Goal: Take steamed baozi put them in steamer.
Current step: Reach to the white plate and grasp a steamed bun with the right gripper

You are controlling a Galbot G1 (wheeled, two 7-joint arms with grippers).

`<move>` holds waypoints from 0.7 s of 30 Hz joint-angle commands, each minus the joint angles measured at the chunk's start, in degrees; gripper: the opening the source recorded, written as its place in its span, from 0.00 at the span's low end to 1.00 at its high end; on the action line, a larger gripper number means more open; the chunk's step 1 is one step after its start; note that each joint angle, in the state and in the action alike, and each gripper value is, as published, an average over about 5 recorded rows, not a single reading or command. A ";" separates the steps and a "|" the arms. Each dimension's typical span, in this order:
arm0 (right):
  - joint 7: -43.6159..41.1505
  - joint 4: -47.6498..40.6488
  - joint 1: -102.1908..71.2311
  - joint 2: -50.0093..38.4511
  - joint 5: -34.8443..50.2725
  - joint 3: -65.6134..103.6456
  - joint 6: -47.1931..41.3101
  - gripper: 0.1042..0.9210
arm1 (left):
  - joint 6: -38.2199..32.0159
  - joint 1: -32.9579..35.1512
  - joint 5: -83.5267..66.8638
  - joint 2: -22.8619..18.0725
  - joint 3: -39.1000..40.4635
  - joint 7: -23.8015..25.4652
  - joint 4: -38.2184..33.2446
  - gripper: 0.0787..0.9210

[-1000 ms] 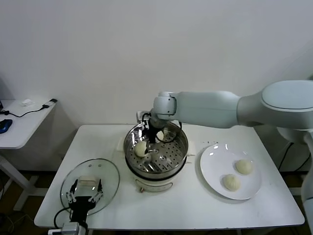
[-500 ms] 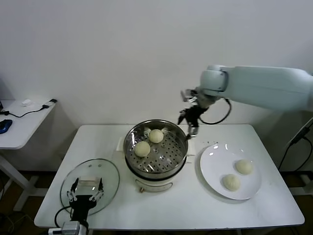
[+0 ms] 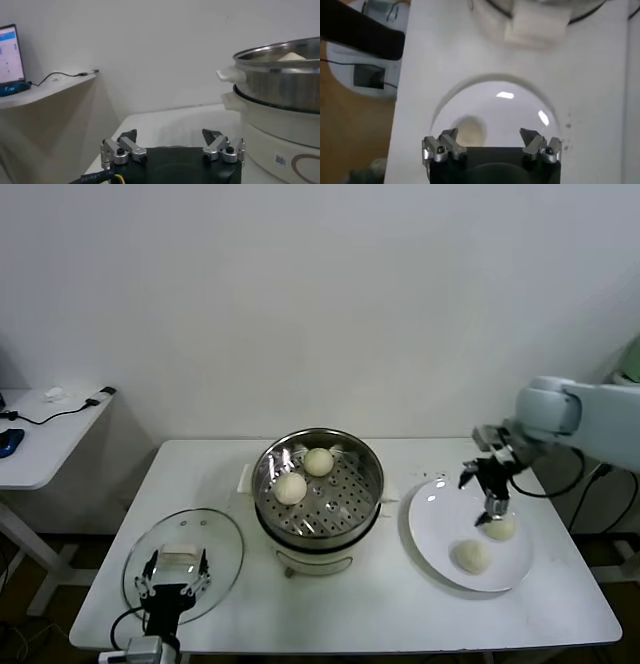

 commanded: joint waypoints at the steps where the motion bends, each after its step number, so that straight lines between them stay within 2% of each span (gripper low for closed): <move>1: 3.61 -0.64 -16.07 -7.07 -8.62 9.17 -1.83 0.88 | 0.15 -0.41 0.10 -0.25 0.06 -0.01 0.79 0.88; 21: 7.01 -8.00 -28.63 -0.51 -9.39 19.06 -3.20 0.88 | 0.61 -1.41 0.16 -0.53 -0.33 -0.34 2.65 0.88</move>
